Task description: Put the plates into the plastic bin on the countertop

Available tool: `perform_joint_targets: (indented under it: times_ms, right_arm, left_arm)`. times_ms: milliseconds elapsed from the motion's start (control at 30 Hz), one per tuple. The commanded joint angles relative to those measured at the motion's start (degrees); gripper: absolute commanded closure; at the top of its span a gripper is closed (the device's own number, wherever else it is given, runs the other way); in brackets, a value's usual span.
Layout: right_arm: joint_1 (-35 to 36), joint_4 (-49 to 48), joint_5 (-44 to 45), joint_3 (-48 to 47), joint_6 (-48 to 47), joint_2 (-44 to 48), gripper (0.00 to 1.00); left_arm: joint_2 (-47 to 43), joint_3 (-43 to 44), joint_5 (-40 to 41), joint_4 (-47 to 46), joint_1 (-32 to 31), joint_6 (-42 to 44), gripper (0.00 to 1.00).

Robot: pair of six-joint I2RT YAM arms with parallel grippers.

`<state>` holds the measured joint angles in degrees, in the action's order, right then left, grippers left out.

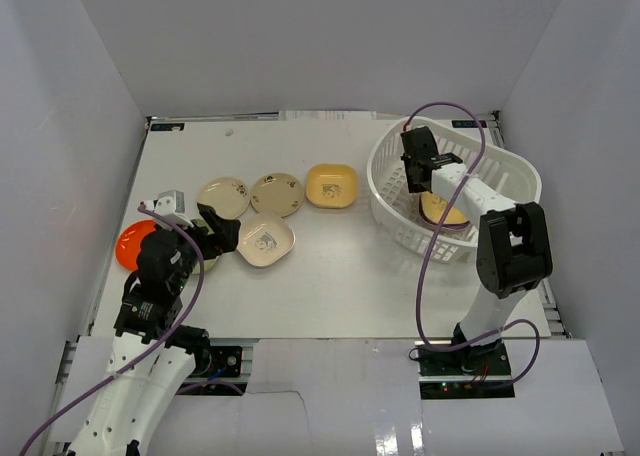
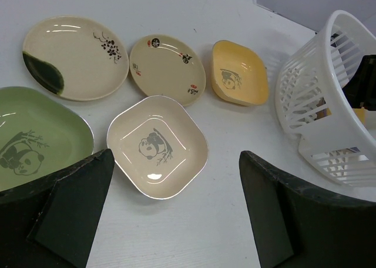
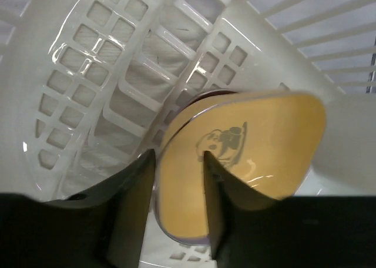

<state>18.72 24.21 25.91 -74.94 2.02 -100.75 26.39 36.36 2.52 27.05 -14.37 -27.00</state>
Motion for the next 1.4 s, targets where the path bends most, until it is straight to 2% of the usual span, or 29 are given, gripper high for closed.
perform_joint_targets:
  times_ms: [0, 67, 167, 300, 433, 533, 567, 700, 900, 1033, 1133, 1167, 1200, 1233, 1333, 1367]
  right_arm:
    - [0.0, 0.3, 0.9, -1.2, 4.2, 4.7, 0.51]
    - [0.3, 0.3, -1.6, -1.5, 4.7, 6.5, 0.27]
    - [3.0, -0.7, -5.2, -1.6, 5.3, 11.3, 0.24]
    - [12.9, -5.1, -8.4, 2.0, 7.7, 17.1, 0.26]
    - [28.3, -16.3, -8.8, 10.8, 15.7, 18.0, 0.32]
    - [35.1, -28.3, -4.6, 17.1, 25.6, 15.1, 0.34]
    - [36.0, -33.1, -3.9, 18.8, 31.0, 12.7, 0.34]
    - [38.8, -38.9, -1.8, 17.6, 39.8, 5.6, 0.32]
    - [39.6, -38.2, -1.0, 11.5, 42.7, -5.0, 0.33]
    - [39.2, -39.3, -1.1, 9.7, 44.8, -9.3, 0.40]
    - [39.0, -40.0, -1.5, 9.7, 46.7, -11.1, 0.55]
    - [39.0, -40.0, -1.4, 10.2, 47.1, -11.0, 0.66]
    - [39.1, -40.0, -1.0, 10.8, 47.2, -10.4, 0.70]
    - [39.2, -40.2, -0.1, 11.6, 47.2, -9.6, 0.79]
    - [39.7, -41.1, 2.4, 16.5, 46.1, -2.3, 0.92]
    - [39.9, -41.2, 2.9, 19.3, 45.6, -0.6, 0.92]
  left_arm:
    - [-0.2, 0.2, -0.9, 0.2, 0.3, 0.3, 0.02]
    - [0.1, 0.2, -1.1, 0.1, 0.3, 0.4, 0.02]
    - [0.2, 0.2, -1.0, 0.1, 0.3, 0.4, 0.02]
    - [0.3, 0.2, -0.8, 0.2, 0.5, 0.4, 0.02]
    - [0.1, 0.3, -0.1, 0.2, 0.8, 0.3, 0.02]
    - [-0.4, 0.2, 0.4, 0.2, 0.9, 0.4, 0.02]
    - [-0.6, 0.2, 0.5, 0.2, 0.9, 0.3, 0.02]
    - [-0.3, 0.1, 0.4, 0.2, 1.0, 0.3, 0.02]
    - [-0.3, 0.1, -0.3, 0.2, 1.0, 0.4, 0.02]
    - [-0.6, 0.1, -0.5, 0.2, 1.0, 0.4, 0.02]
    - [-0.5, 0.1, -0.6, 0.3, 1.0, 0.3, 0.02]
    - [-0.4, 0.1, -0.6, 0.2, 1.0, 0.3, 0.02]
    - [-0.4, 0.1, -0.6, 0.2, 1.0, 0.3, 0.02]
    - [-0.4, 0.0, -0.6, 0.2, 1.0, 0.3, 0.02]
    - [-0.4, 0.1, -0.9, 0.1, 1.0, 0.3, 0.02]
    - [-0.4, 0.1, -0.9, 0.1, 1.0, 0.4, 0.02]
